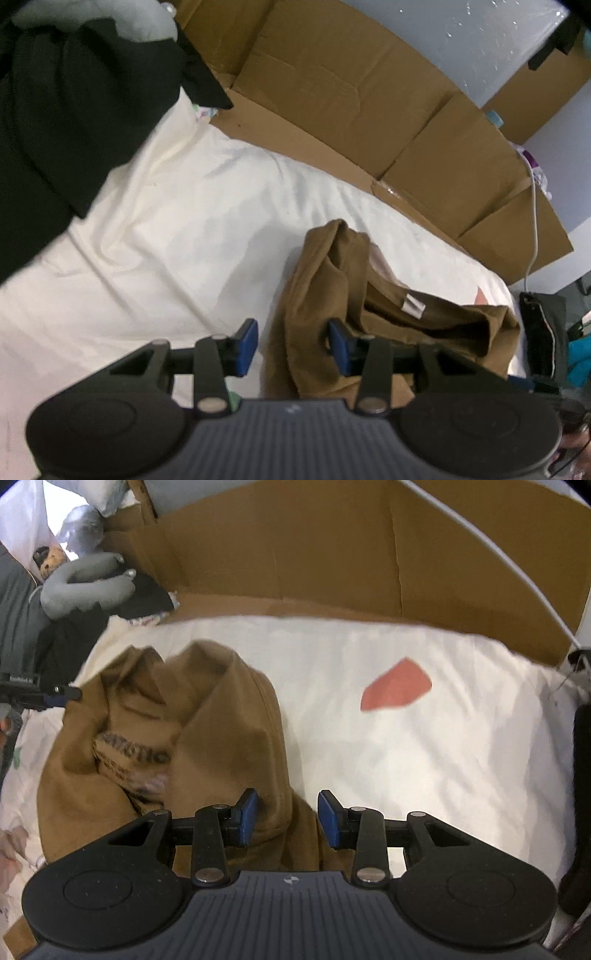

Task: Fold clothes
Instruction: 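Open the left gripper and release the sweatshirt while the right gripper holds it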

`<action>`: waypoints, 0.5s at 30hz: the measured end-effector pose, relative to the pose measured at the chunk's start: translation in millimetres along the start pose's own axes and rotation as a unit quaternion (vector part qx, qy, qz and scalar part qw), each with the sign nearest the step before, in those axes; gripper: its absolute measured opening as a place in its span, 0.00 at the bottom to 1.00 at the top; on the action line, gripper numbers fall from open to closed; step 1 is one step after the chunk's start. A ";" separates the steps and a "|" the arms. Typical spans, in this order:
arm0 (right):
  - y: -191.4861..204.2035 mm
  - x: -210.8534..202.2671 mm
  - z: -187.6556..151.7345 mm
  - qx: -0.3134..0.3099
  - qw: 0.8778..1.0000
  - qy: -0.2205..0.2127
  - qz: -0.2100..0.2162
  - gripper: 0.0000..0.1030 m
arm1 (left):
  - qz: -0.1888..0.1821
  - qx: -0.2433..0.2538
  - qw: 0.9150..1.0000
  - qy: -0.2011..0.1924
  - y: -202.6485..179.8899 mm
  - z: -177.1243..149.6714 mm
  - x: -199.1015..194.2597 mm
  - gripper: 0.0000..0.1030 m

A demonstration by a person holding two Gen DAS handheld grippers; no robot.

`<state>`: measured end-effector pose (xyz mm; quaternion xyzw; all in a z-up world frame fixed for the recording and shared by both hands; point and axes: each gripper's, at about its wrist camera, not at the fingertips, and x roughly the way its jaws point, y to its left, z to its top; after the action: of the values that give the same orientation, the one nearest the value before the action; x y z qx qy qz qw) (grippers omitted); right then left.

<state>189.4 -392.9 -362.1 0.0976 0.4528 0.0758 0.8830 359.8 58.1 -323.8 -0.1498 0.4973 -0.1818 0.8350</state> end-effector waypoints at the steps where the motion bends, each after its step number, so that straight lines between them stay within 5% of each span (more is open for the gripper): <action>1: -0.2 1.6 -1.4 0.000 1.000 -0.002 0.004 0.42 | 0.000 0.001 1.000 0.000 0.1 -0.9 1.5 0.43; 5: 0.9 6.8 -3.5 -0.007 1.000 -0.007 0.015 0.40 | -0.011 -0.007 1.000 -0.002 2.1 -3.2 3.3 0.42; 7: 1.1 9.0 -3.5 -0.008 1.000 -0.003 0.021 0.29 | -0.019 -0.013 1.000 -0.011 3.2 -3.1 -0.5 0.42; 10: 2.2 7.4 -3.2 -0.007 1.000 -0.004 0.025 0.25 | -0.032 -0.017 0.999 -0.023 3.9 -0.8 -8.9 0.42; 15: 1.8 9.3 -2.9 -0.004 1.000 0.000 0.031 0.23 | -0.031 -0.023 0.999 -0.034 12.3 2.9 -19.1 0.42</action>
<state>192.3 -388.8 -370.6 0.1082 0.4489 0.1049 0.8808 355.8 77.8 -312.9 -0.1906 0.4678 -0.1910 0.8416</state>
